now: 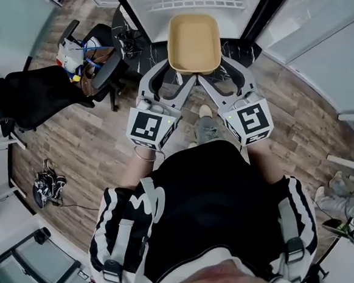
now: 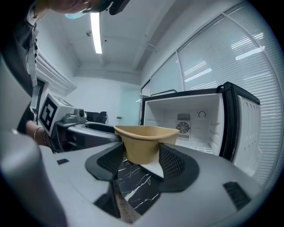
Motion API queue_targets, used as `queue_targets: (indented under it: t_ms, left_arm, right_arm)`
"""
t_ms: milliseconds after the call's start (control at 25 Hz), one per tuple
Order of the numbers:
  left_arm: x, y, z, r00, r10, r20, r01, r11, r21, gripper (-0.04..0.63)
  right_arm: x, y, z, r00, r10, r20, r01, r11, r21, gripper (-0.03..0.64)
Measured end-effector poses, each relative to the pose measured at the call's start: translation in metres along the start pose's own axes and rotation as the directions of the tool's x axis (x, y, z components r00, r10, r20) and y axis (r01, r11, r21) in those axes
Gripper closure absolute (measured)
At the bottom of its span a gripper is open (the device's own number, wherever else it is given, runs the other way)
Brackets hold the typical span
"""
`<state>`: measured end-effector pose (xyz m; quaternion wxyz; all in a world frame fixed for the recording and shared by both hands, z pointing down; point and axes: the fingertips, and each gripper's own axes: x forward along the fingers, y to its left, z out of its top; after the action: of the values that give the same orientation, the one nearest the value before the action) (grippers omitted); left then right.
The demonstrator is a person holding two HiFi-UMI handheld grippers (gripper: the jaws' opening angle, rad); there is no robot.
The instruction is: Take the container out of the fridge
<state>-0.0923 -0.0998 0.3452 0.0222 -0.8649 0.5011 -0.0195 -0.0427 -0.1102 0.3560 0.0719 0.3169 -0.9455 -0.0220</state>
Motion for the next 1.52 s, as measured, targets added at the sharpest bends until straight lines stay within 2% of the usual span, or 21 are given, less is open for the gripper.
queue_targets:
  t_ms: [520,1520]
  left_arm:
    - [-0.015,-0.013,0.001,1.000,0.011,0.003,-0.011,1.000,-0.007,0.334]
    - [-0.012,-0.017,0.008,1.000,0.009,0.016,-0.009,1.000,0.006,0.336]
  right_arm:
    - [-0.016,0.012,0.002,1.000,0.004,0.011,-0.004,1.000,-0.008,0.357]
    - [-0.020,0.009,0.005,1.000,-0.004,0.025,0.004,1.000,0.002,0.357]
